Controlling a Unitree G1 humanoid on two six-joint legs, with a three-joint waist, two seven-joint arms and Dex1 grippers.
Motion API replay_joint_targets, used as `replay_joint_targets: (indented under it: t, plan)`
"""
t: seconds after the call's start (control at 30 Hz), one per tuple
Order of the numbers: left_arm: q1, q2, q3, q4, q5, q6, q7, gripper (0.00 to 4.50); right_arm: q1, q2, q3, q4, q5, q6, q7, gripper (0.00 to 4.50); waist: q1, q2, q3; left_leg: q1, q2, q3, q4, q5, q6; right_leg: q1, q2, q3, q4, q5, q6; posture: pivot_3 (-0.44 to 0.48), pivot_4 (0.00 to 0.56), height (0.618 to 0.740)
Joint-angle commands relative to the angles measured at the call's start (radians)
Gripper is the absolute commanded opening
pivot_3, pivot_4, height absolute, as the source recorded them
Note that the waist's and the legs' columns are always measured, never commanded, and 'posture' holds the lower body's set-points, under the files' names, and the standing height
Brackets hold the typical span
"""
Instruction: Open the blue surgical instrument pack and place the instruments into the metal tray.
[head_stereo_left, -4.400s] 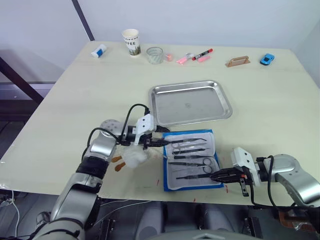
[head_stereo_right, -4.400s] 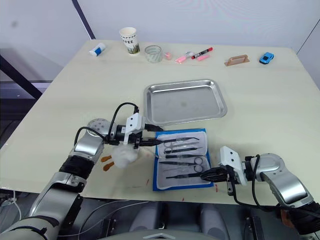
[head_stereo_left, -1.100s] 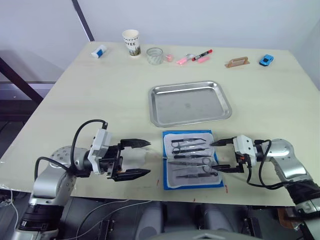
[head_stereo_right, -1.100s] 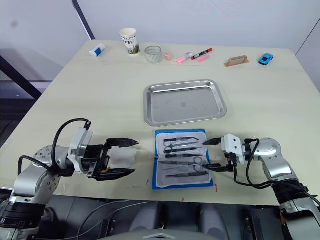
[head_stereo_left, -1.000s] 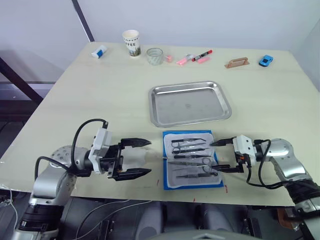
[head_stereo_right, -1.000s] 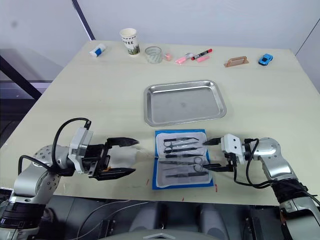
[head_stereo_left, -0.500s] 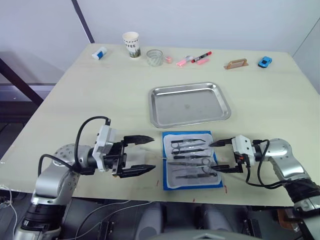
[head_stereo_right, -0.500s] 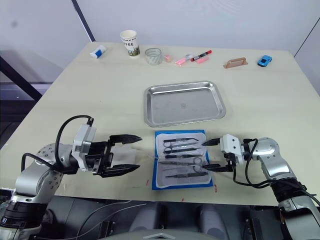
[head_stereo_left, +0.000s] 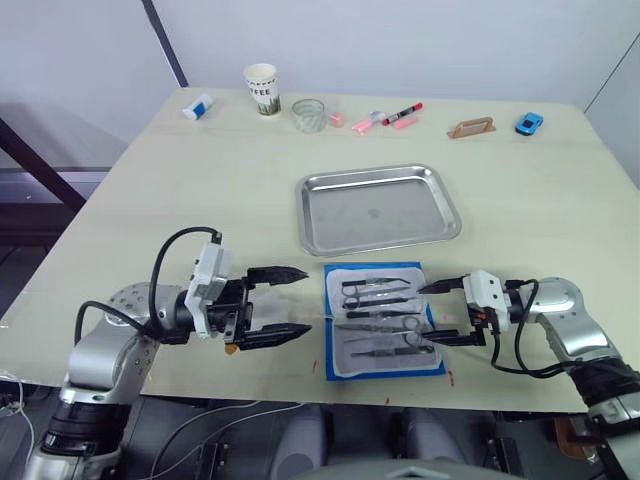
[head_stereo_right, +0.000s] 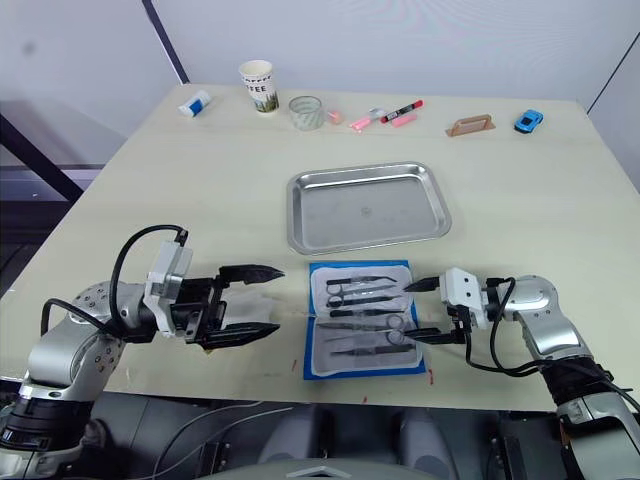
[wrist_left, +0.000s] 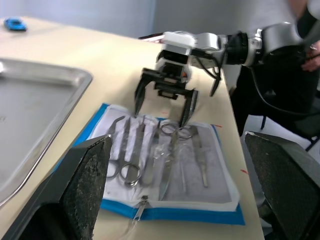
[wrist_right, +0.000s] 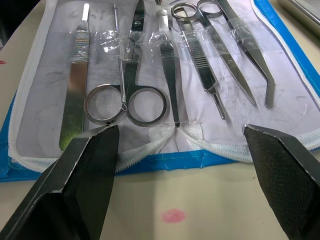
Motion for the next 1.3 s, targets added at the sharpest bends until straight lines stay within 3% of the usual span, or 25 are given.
replay_joint_targets:
  t: [0.03, 0.2, 0.27, 0.3, 0.37, 0.4, 0.47, 0.67, 0.77, 0.8, 1.3]
  plan:
    - [-0.035, 0.018, 0.013, -0.048, 0.015, 0.042, 0.069, 4.5, 0.035, -0.006, 0.035, 0.015, -0.052, 0.029, -0.007, 4.31, 0.001, 0.0, 0.0, 0.0, 0.0, 0.0, 0.0, 0.0, 0.0, 0.0, 0.0, 0.0, 0.0, 0.0, 0.0, 0.0, 0.15, 0.74]
    - [-0.116, 0.034, -0.086, -0.057, 0.107, 0.147, 0.183, 4.5, 0.038, -0.003, 0.036, 0.001, -0.053, 0.041, -0.012, 4.31, 0.001, 0.0, 0.0, 0.0, 0.0, 0.0, 0.0, 0.0, 0.0, 0.0, 0.0, 0.0, 0.0, 0.0, 0.0, 0.0, 0.15, 0.74]
    - [-0.187, 0.026, -0.157, -0.003, 0.145, 0.149, 0.147, 4.5, 0.043, -0.001, 0.037, -0.014, -0.051, 0.048, -0.017, 4.31, 0.001, 0.0, 0.0, 0.0, -0.001, 0.0, -0.001, 0.0, 0.0, 0.0, 0.001, 0.0, 0.0, 0.0, 0.0, 0.0, 0.15, 0.74]
    - [-0.223, 0.019, -0.188, 0.033, 0.17, 0.147, 0.137, 4.1, 0.045, 0.001, 0.038, -0.022, -0.05, 0.053, -0.02, 4.4, 0.001, 0.0, 0.0, 0.0, -0.001, 0.0, -0.001, 0.0, 0.0, 0.0, 0.001, 0.0, 0.0, 0.0, 0.0, 0.0, 0.15, 0.74]
    - [-0.266, 0.015, -0.239, 0.082, 0.219, 0.103, 0.102, 3.77, 0.047, 0.004, 0.04, -0.034, -0.049, 0.06, -0.025, 4.4, 0.001, 0.0, 0.0, 0.0, -0.001, 0.0, -0.001, 0.0, 0.0, 0.0, 0.001, 0.0, 0.0, 0.0, 0.0, 0.0, 0.15, 0.74]
    - [-0.288, 0.005, -0.262, 0.107, 0.243, 0.081, 0.097, 3.22, 0.049, 0.005, 0.039, -0.04, -0.048, 0.064, -0.028, 4.4, 0.0, 0.0, 0.0, 0.0, -0.001, 0.0, -0.001, 0.0, 0.0, 0.0, 0.001, 0.0, 0.0, 0.0, 0.0, 0.0, 0.15, 0.74]
    - [-0.317, -0.013, -0.289, 0.149, 0.284, 0.04, 0.096, 2.61, 0.052, 0.006, 0.039, -0.048, -0.048, 0.068, -0.034, 4.4, -0.005, 0.0, 0.0, 0.0, -0.001, 0.0, -0.002, 0.0, 0.0, -0.001, 0.002, 0.0, 0.0, -0.001, -0.001, 0.0, 0.15, 0.74]
    - [-0.383, -0.084, -0.374, 0.253, 0.378, -0.057, 0.06, 2.61, 0.061, 0.005, 0.039, -0.068, -0.052, 0.08, -0.052, 4.4, -0.012, 0.0, 0.0, 0.0, 0.0, 0.0, -0.002, 0.0, 0.0, -0.001, 0.002, 0.0, 0.0, -0.001, -0.002, 0.0, 0.15, 0.74]
    - [-0.394, -0.107, -0.386, 0.277, 0.398, -0.076, 0.054, 1.9, 0.067, 0.004, 0.039, -0.08, -0.051, 0.085, -0.06, 4.4, -0.014, 0.0, 0.0, 0.0, 0.0, 0.0, -0.003, 0.0, 0.0, -0.001, 0.002, 0.0, 0.0, -0.001, -0.002, 0.0, 0.15, 0.74]
    - [-0.396, -0.113, -0.387, 0.284, 0.406, -0.084, 0.057, 1.39, 0.07, 0.004, 0.039, -0.084, -0.051, 0.088, -0.062, 4.4, -0.015, 0.0, 0.0, 0.0, 0.0, 0.0, -0.003, 0.0, 0.0, -0.001, 0.002, 0.0, 0.0, -0.001, -0.002, 0.0, 0.15, 0.74]
    - [-0.442, -0.204, -0.416, 0.406, 0.537, -0.175, 0.091, 1.39, 0.092, -0.005, 0.036, -0.11, -0.048, 0.103, -0.077, 4.4, -0.02, 0.0, 0.0, 0.0, 0.0, -0.001, -0.003, 0.0, 0.0, -0.001, 0.002, 0.0, 0.0, -0.001, -0.002, 0.0, 0.15, 0.74]
